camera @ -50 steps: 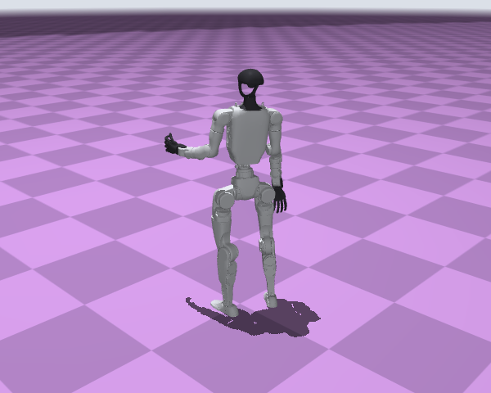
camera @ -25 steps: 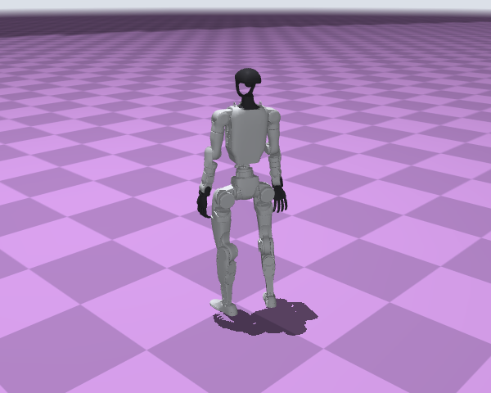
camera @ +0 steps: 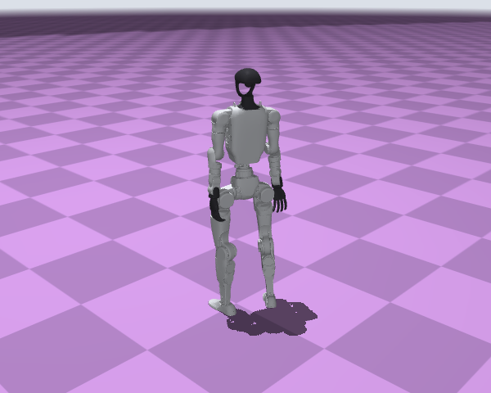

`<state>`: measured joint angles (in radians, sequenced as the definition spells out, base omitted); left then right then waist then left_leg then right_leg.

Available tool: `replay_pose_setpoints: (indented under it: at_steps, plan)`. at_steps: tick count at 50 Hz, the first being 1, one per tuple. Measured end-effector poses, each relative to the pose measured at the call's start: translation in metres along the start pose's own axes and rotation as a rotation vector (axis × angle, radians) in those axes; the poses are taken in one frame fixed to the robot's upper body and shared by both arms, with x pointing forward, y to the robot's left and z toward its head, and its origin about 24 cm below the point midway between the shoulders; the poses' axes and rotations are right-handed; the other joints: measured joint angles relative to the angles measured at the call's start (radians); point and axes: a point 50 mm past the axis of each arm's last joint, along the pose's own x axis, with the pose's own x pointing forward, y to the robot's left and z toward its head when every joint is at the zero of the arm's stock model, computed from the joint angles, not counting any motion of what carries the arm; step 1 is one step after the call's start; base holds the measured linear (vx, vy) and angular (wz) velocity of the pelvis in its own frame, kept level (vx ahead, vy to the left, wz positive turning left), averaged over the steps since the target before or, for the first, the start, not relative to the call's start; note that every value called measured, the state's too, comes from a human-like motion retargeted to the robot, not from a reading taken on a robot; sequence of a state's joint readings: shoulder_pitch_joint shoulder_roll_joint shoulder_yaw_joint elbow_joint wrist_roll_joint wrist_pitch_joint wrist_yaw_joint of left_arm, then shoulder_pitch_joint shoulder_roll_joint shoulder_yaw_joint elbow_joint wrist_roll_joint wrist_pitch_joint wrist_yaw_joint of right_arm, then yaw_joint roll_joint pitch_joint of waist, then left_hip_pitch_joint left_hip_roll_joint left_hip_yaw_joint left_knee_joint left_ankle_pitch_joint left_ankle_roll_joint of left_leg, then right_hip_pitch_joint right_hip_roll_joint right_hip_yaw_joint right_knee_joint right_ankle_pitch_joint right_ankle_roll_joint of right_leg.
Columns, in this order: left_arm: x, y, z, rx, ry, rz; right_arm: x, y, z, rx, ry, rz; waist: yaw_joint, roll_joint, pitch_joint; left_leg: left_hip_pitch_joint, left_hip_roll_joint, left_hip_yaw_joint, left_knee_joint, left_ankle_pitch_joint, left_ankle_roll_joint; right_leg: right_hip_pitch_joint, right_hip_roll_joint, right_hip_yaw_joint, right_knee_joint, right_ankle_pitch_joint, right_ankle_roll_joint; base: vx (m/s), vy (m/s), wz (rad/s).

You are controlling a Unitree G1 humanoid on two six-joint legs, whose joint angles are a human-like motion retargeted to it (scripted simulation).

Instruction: Upper body actions

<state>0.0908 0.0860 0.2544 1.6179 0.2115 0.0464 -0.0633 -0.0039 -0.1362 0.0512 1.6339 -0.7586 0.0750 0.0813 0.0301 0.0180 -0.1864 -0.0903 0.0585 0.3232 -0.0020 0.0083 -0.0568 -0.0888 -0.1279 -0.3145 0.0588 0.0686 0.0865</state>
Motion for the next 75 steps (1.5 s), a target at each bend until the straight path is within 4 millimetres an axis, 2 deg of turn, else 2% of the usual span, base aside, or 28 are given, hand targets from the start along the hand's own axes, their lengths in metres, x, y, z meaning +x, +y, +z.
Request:
replay_pose_setpoints:
  at_steps: [5, 10, 14, 22, 36, 75]
  plan:
    - [-0.001, 0.002, 0.017, 0.028, -0.099, 0.201, 0.0, 0.0, 0.001, -0.012, -0.003, -0.004, -0.011, -0.005, 0.004, 0.005, -0.003, -0.013, 0.001, -0.002, -0.005, 0.008, -0.006, -0.013, -0.002, -0.002, 0.0, 0.0, 0.0, 0.09]
    - [-0.004, 0.01, 0.034, 0.189, -0.182, 0.309, 0.0, 0.0, 0.001, -0.023, -0.002, -0.009, -0.008, -0.005, 0.005, 0.007, -0.005, -0.011, 0.001, -0.002, -0.004, 0.009, -0.005, -0.011, -0.002, -0.002, -0.001, 0.0, 0.0, 0.0]
    - [-0.004, 0.012, 0.037, 0.23, -0.18, 0.277, 0.0, 0.001, 0.001, -0.021, -0.002, -0.008, -0.012, -0.002, 0.004, 0.009, -0.007, -0.014, -0.003, -0.002, 0.0, 0.009, -0.003, -0.015, -0.002, -0.002, -0.001, 0.0, 0.0, 0.0]
    - [-0.001, 0.002, 0.024, 0.104, -0.087, 0.148, 0.0, 0.001, 0.001, -0.008, -0.003, -0.004, -0.013, -0.003, 0.002, 0.011, -0.007, -0.007, -0.005, -0.002, 0.002, 0.007, -0.001, -0.01, -0.001, -0.003, -0.001, 0.0, 0.0, 0.0]
    - [-0.001, -0.003, 0.014, 0.084, -0.018, 0.022, 0.0, 0.002, 0.001, -0.005, 0.0, 0.002, -0.029, -0.005, -0.006, 0.007, -0.006, -0.031, 0.0, -0.003, -0.006, 0.009, -0.009, -0.03, 0.001, -0.005, 0.002, 0.0, 0.0, 0.06]
    - [-0.001, 0.0, 0.019, 0.15, -0.017, 0.016, 0.0, 0.001, 0.0, 0.006, -0.002, 0.009, -0.026, -0.001, -0.002, 0.017, -0.01, -0.041, -0.004, 0.002, -0.003, 0.016, -0.009, -0.037, 0.002, -0.006, 0.002, 0.0, 0.0, 0.0]
